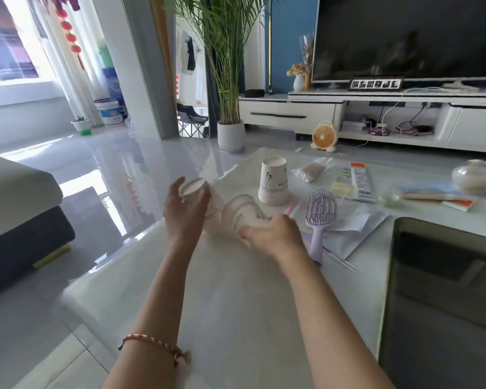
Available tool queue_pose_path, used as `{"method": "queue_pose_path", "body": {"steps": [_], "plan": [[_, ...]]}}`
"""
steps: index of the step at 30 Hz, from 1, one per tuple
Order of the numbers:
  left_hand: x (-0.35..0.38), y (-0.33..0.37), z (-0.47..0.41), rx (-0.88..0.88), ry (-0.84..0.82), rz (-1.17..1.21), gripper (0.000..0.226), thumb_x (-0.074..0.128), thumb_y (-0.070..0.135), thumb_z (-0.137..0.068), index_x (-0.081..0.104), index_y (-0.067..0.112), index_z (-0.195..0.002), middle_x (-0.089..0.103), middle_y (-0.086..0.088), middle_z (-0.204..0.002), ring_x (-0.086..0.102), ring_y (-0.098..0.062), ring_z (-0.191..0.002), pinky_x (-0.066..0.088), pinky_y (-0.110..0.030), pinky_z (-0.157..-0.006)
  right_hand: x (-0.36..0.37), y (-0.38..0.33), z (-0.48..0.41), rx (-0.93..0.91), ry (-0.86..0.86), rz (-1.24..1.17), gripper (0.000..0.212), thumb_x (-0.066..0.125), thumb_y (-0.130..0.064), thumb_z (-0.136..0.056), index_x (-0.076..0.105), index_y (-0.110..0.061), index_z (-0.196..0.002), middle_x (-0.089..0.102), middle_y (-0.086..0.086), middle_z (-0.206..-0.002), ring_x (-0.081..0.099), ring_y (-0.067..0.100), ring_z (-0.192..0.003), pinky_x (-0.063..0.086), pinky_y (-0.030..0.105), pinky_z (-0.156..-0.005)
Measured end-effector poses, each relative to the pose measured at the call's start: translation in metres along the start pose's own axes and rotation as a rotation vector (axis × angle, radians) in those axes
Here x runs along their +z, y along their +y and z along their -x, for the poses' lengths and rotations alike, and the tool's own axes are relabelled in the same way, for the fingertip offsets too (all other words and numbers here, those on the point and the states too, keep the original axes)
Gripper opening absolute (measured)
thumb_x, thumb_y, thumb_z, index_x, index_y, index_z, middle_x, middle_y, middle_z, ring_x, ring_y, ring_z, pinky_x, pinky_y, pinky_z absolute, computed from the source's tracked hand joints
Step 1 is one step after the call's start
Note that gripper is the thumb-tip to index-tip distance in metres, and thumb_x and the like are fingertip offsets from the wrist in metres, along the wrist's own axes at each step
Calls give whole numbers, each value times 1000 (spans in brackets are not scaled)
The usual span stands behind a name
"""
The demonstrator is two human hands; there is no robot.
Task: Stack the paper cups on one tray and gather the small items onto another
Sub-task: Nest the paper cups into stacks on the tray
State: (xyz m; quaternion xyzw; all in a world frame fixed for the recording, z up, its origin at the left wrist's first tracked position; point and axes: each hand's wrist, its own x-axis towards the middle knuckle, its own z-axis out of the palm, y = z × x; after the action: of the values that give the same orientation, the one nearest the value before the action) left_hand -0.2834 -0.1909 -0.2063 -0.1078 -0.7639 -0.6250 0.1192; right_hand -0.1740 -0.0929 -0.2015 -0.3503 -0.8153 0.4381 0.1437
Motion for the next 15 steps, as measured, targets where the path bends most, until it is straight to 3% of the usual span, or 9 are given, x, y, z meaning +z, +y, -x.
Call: {"method": "queue_pose_path", "body": {"steps": [3, 5, 6, 8, 10, 11, 13, 15], "plan": [[-23, 12, 1, -289, -17, 401, 36, 60, 27, -87, 51, 16, -120, 53, -11, -108, 56, -22, -88, 52, -37, -76, -27, 0, 2, 68, -106, -470, 18, 70, -21, -74, 65, -11, -88, 66, 8, -91, 64, 24, -83, 48, 30, -66], [-37, 21, 5, -574, -81, 706, 17, 56, 25, -86, 52, 12, -95, 50, -13, -100, 57, -26, -82, 53, -40, -72, -40, -2, 7, 38, -163, -659, 11, 68, -14, -79, 60, -16, -87, 64, 7, -91, 64, 21, -79, 53, 30, -64], [-41, 25, 7, -701, -117, 850, 18, 56, 25, -85, 48, 9, -91, 49, -17, -101, 57, -29, -84, 53, -43, -72, -44, -3, 12, 9, -187, -734, 15, 66, -12, -81, 59, -17, -93, 64, 7, -93, 64, 19, -77, 55, 32, -66], [-42, 33, 16, -876, -210, 1030, 33, 57, 27, -83, 45, 6, -105, 47, -24, -114, 57, -35, -94, 55, -49, -66, -49, -9, 21, -65, -204, -832, 30, 63, -12, -83, 52, -22, -109, 61, 5, -98, 64, 18, -78, 57, 36, -70], [-35, 43, 29, -969, -268, 1009, 53, 57, 28, -82, 39, 3, -124, 45, -25, -125, 56, -36, -106, 56, -51, -63, -51, -15, 29, -150, -178, -837, 60, 62, -11, -84, 33, -34, -131, 60, 2, -102, 64, 18, -80, 58, 38, -74], [-31, 49, 38, -988, -279, 960, 53, 57, 28, -82, 38, 2, -124, 45, -24, -126, 55, -36, -109, 54, -50, -67, -52, -17, 32, -194, -149, -810, 79, 62, -10, -84, 17, -37, -143, 59, 0, -105, 64, 18, -83, 58, 39, -75], [-23, 54, 50, -991, -287, 861, 46, 57, 26, -84, 38, 1, -117, 46, -25, -119, 56, -37, -104, 49, -48, -73, -52, -19, 34, -269, -93, -709, 100, 67, -16, -81, -5, -36, -148, 58, -5, -106, 62, 17, -88, 57, 44, -78], [-20, 58, 57, -1015, -315, 841, 47, 58, 25, -82, 37, 2, -117, 49, -26, -112, 57, -38, -91, 48, -48, -70, -54, -22, 38, -284, -11, -587, 106, 71, -38, -63, 4, -40, -146, 60, -5, -104, 62, 21, -96, 55, 49, -84]]}}
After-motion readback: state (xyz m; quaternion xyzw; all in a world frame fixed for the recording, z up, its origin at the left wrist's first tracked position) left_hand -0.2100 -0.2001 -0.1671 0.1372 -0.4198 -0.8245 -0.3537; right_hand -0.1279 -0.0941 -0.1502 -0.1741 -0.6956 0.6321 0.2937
